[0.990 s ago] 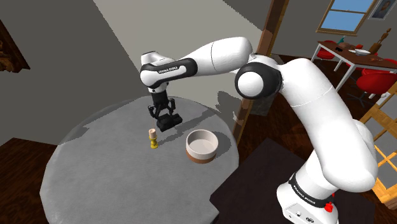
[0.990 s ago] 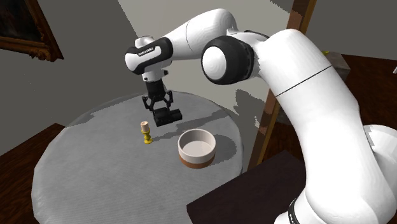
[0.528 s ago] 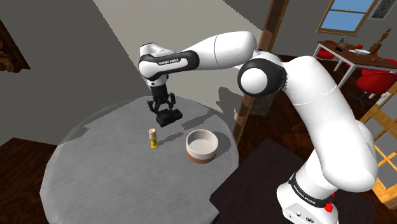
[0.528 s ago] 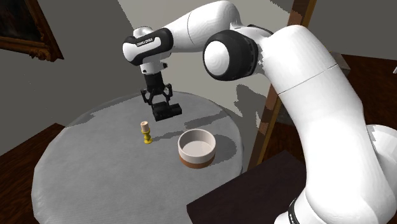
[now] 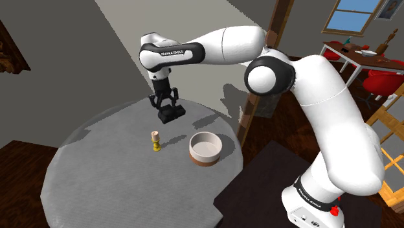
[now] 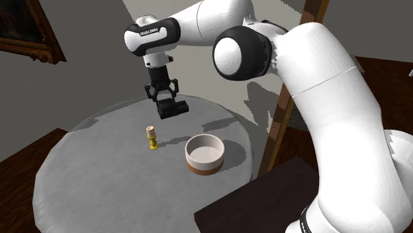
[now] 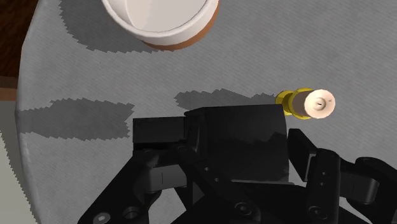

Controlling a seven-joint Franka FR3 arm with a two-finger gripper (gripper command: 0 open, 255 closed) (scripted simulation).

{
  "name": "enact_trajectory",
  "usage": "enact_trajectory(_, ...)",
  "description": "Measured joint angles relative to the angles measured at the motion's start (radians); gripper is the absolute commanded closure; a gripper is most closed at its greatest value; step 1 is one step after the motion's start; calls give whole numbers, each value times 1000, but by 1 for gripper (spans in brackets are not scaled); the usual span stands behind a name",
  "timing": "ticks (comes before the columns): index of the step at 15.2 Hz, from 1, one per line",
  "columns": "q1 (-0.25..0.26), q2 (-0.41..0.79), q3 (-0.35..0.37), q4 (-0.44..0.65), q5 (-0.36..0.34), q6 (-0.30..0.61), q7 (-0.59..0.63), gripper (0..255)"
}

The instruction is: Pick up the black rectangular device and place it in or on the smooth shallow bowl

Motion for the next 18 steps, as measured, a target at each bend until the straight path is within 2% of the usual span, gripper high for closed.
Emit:
enact_trajectory(2, -12, -70, 3, -109, 5, 37, -2, 255)
enact_trajectory(5, -37, -235, 12, -377, 19, 140, -6, 255)
enact_trajectory(9, -55, -421, 23, -638, 41, 217, -9, 255)
enact_trajectory(14, -79, -621, 27, -912, 71, 292, -35, 255)
enact_trajectory(18, -87, -753, 30, -1072, 94, 323, -51, 255)
